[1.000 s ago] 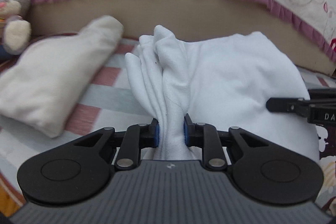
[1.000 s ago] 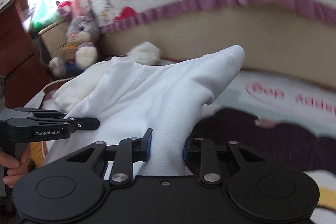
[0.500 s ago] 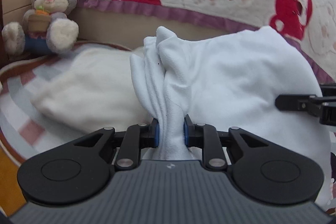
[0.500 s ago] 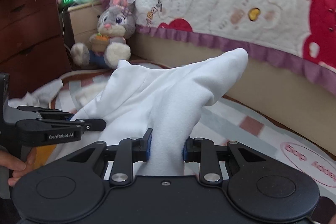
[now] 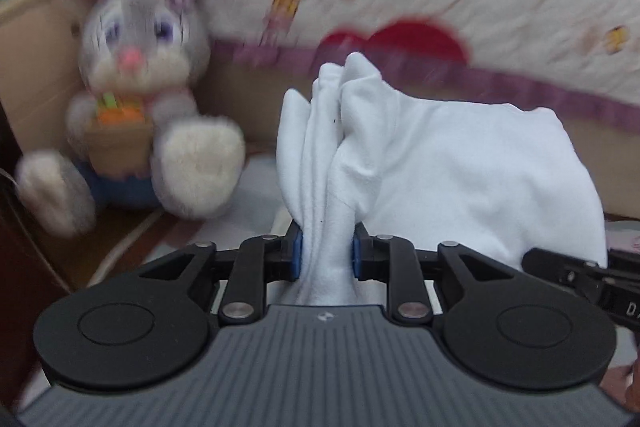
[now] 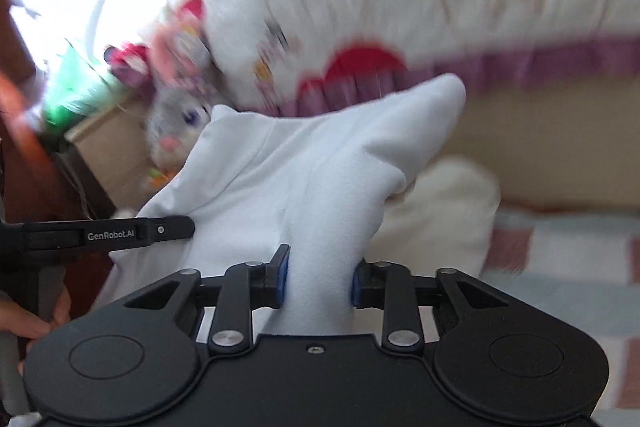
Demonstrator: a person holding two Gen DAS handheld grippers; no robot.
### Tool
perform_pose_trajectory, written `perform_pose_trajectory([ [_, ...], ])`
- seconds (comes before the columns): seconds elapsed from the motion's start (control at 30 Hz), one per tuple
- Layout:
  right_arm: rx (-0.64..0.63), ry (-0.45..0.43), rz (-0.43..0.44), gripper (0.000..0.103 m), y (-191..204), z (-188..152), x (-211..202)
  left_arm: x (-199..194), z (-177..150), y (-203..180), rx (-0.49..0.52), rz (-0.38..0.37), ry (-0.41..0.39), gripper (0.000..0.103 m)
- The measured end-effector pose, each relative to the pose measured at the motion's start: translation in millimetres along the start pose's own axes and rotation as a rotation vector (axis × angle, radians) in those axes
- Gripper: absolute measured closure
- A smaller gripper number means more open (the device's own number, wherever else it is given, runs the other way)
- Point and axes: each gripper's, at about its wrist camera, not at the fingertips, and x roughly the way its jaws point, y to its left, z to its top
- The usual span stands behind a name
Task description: Fold clothes
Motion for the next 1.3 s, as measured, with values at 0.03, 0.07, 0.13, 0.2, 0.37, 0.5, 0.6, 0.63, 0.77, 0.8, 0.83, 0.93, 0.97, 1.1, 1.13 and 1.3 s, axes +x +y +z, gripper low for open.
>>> perform_pose_trajectory([
  [0.03,0.023,0.048,-0.004,0.068,-9,-6,18,17,-9,7,-0.022,0.030,0.033,0.075],
  [0.07,0.048,0.080,-0.008,0.066,-16,-13,27,33,-18,14,-0.042,0.059,0.063,0.075],
  [0.13,0.089,0.091,-0.003,0.066,-30,-26,33,46,-35,24,-0.074,0.111,0.079,0.074],
  [0.2,0.106,0.066,0.030,0.064,-35,-33,25,38,-47,32,-0.115,0.083,0.040,0.073],
  [0.37,0.132,0.079,0.080,0.061,-41,-37,-6,-6,-63,37,-0.087,0.147,-0.038,0.064],
  [0.5,0.230,0.120,0.113,0.053,-49,-58,-35,-46,-90,61,-0.317,0.019,-0.085,0.060],
  [0.6,0.250,0.176,0.160,0.053,-50,-75,-39,-65,-120,79,-0.536,-0.080,-0.112,0.059],
  [0.63,0.262,0.187,0.185,0.053,-50,-79,-38,-66,-128,81,-0.582,-0.104,-0.094,0.059],
  [0.77,0.261,0.224,0.267,0.053,-44,-90,-33,-55,-141,76,-0.612,-0.156,-0.003,0.056],
  [0.8,0.253,0.231,0.284,0.052,-41,-92,-31,-44,-138,73,-0.593,-0.143,0.056,0.055],
  [0.83,0.282,0.236,0.296,0.052,-39,-91,-31,-34,-134,69,-0.573,-0.105,0.117,0.055],
  [0.93,0.370,0.251,0.334,0.074,-35,-88,-28,-32,-123,56,-0.514,-0.008,0.104,0.056],
  [0.97,0.400,0.255,0.346,0.081,-34,-87,-27,-37,-118,51,-0.492,0.017,0.076,0.056],
  [1.1,0.519,0.275,0.397,0.085,-29,-83,-23,-68,-102,29,-0.340,0.041,-0.062,0.057],
  [1.13,0.568,0.285,0.428,0.085,-28,-87,-23,-72,-97,24,-0.296,0.011,-0.072,0.058],
  [1.3,0.608,0.383,0.432,0.085,-21,-109,-7,-39,-93,12,-0.203,0.095,0.010,0.057],
])
